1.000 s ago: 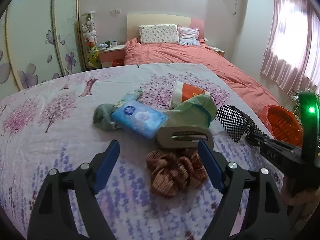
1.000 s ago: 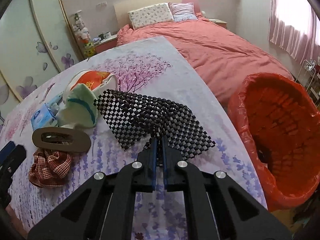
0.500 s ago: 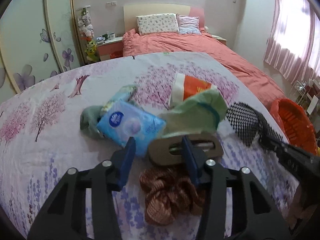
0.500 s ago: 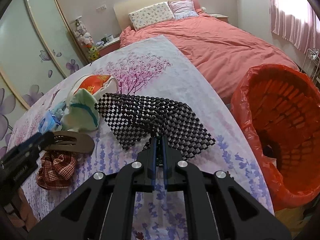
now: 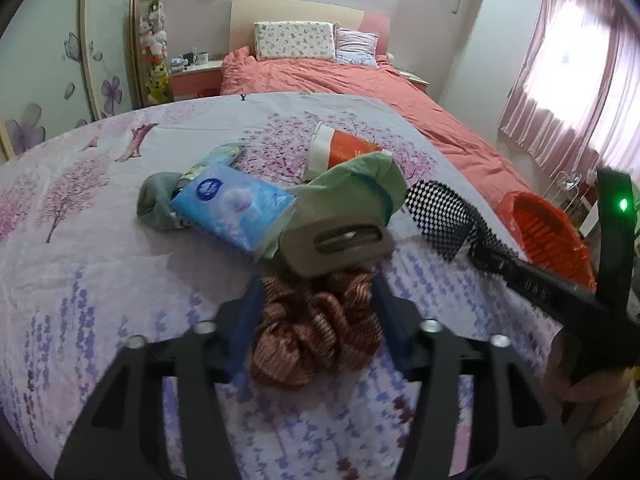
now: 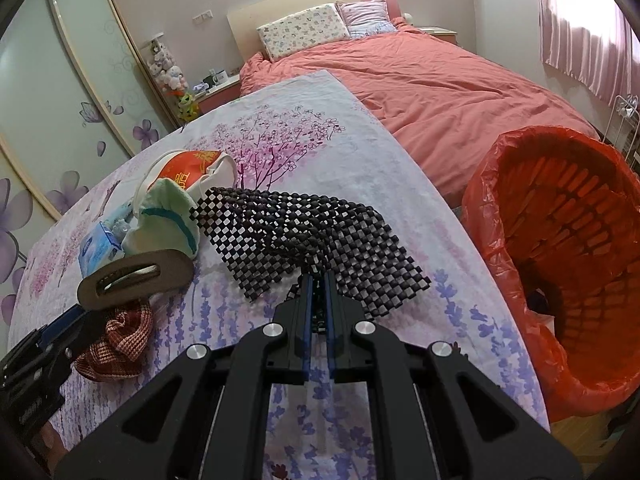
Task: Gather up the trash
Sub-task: 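Grasp the brown plaid scrunchie with the left tool while the right tool holds the checkered cloth, then carry the scrunchie and checkered cloth into the orange basket and open both tools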
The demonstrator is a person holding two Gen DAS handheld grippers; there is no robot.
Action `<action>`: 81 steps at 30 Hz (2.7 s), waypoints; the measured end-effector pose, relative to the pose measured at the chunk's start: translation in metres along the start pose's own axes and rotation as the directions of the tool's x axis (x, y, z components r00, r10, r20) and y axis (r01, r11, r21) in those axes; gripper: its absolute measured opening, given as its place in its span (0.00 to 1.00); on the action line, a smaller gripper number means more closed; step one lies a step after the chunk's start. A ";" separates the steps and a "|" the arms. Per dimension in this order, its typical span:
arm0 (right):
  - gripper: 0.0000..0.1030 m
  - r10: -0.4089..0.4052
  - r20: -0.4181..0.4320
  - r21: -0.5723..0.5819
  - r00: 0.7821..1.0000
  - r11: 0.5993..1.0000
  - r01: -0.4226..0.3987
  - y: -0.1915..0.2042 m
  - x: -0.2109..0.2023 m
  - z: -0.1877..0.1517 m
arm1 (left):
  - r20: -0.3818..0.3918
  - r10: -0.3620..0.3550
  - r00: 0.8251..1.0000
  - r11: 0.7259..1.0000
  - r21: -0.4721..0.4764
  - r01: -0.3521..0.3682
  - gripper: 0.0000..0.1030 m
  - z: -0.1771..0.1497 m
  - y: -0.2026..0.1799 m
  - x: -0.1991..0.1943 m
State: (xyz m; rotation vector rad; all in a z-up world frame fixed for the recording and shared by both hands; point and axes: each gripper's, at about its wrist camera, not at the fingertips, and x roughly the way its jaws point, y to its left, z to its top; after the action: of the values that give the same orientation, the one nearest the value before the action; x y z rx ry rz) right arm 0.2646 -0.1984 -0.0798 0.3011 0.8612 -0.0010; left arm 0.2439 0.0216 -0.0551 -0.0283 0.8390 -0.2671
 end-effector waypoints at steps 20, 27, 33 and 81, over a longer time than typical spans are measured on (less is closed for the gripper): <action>0.04 0.061 0.037 -0.001 0.997 0.998 -0.061 0.007 -0.019 -0.004 | 0.080 0.049 0.996 0.999 -0.012 -0.048 0.03 0.002 0.033 -0.040; 0.04 0.121 0.112 -0.044 0.986 0.992 -0.117 0.029 -0.055 0.005 | 0.194 0.080 0.978 0.997 -0.032 -0.075 0.03 0.027 0.044 -0.084; 0.04 0.100 0.112 -0.049 0.989 0.994 -0.096 0.030 -0.055 0.004 | 0.142 0.087 0.986 0.995 -0.057 -0.080 0.12 0.018 0.062 -0.077; 0.04 0.138 0.364 -0.001 0.921 0.989 -0.148 -0.003 -0.158 0.024 | 0.326 -0.107 0.939 0.993 0.082 0.084 0.13 0.076 -0.046 -0.141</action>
State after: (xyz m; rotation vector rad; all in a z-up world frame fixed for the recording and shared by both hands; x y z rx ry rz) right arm 0.1791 -0.2268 0.0516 0.3749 0.4696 0.0666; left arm 0.1998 0.0057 0.1050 -0.0495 0.4946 -0.3707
